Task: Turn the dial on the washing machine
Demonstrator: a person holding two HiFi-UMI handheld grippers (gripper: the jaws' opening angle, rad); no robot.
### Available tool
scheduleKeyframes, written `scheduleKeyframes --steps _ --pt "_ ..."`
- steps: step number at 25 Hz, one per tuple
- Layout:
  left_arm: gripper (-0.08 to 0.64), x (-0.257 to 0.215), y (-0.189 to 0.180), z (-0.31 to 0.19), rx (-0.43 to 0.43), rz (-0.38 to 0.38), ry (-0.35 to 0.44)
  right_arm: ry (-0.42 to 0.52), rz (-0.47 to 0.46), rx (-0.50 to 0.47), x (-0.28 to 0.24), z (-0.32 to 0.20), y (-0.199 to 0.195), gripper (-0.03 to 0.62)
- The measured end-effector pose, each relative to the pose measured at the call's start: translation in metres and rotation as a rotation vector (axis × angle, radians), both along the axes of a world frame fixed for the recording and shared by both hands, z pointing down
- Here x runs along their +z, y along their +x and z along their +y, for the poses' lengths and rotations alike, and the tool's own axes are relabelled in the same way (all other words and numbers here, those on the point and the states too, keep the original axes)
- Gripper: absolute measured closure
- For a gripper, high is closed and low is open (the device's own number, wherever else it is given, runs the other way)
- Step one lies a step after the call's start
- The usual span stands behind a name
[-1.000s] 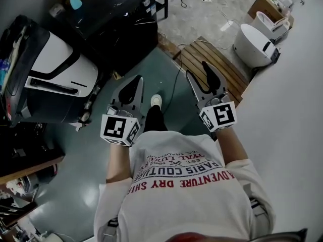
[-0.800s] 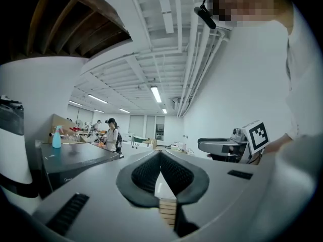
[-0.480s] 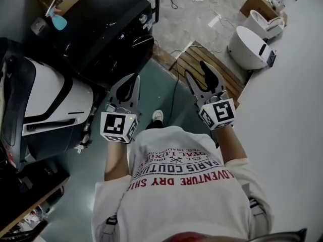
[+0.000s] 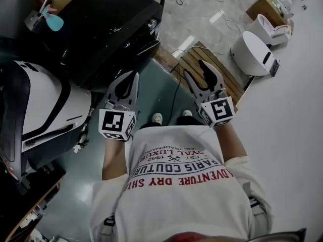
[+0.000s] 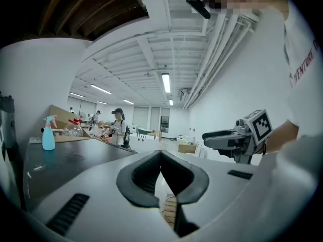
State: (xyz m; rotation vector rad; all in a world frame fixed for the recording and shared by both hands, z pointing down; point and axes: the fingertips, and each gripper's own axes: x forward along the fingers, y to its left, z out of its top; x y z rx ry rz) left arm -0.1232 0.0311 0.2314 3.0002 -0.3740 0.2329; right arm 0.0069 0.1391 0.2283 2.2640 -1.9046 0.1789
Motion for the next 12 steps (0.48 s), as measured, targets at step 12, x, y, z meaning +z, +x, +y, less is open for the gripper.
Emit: scheduleKeyframes --steps 12 --pt "0.545 0.012 0.034 -0.061 -0.329 0.014 -0.024 -0.117 0.005 -0.354 0.050 -0.124 0.072 0.365"
